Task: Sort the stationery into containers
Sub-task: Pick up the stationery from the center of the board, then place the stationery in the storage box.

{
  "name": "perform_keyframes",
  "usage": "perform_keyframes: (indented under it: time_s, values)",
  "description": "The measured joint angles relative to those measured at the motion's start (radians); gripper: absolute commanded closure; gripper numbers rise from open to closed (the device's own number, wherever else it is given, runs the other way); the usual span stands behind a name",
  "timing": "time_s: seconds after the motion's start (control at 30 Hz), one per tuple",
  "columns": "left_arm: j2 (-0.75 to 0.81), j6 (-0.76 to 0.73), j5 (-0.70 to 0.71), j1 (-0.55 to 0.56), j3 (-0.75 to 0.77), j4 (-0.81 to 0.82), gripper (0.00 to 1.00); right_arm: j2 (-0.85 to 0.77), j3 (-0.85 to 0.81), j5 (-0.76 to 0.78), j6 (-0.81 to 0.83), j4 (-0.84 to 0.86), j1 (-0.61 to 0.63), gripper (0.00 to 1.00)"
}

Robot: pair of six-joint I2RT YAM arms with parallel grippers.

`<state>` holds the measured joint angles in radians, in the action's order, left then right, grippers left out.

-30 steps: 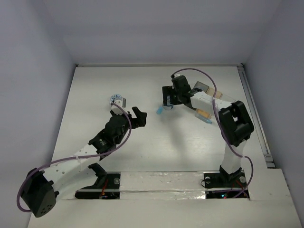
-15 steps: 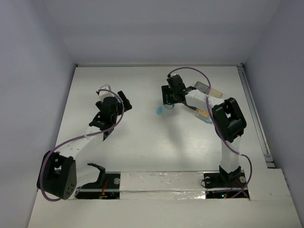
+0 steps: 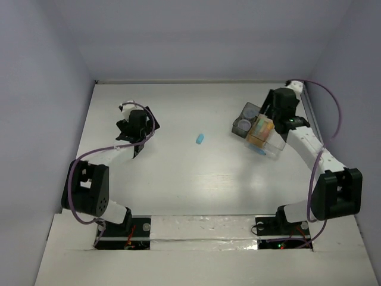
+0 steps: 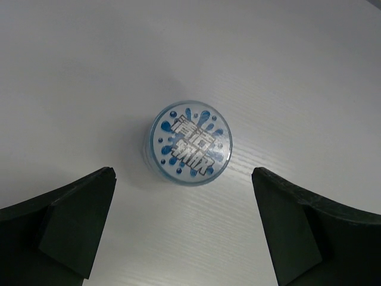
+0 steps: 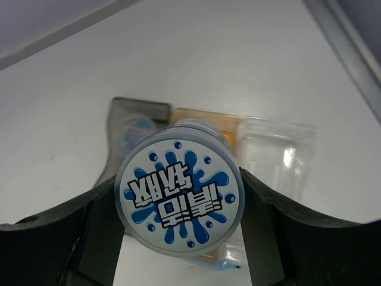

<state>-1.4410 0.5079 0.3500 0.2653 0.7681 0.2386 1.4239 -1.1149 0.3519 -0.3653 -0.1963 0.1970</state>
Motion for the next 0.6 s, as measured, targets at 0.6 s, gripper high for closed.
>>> perform_keyframes:
  time_s: [0.6]
  values:
    - [-0.174, -0.038, -0.029, -0.005, 0.109, 0.004, 0.01, 0.034, 0.156, 0.023, -0.080, 0.001, -0.231, 0.68]
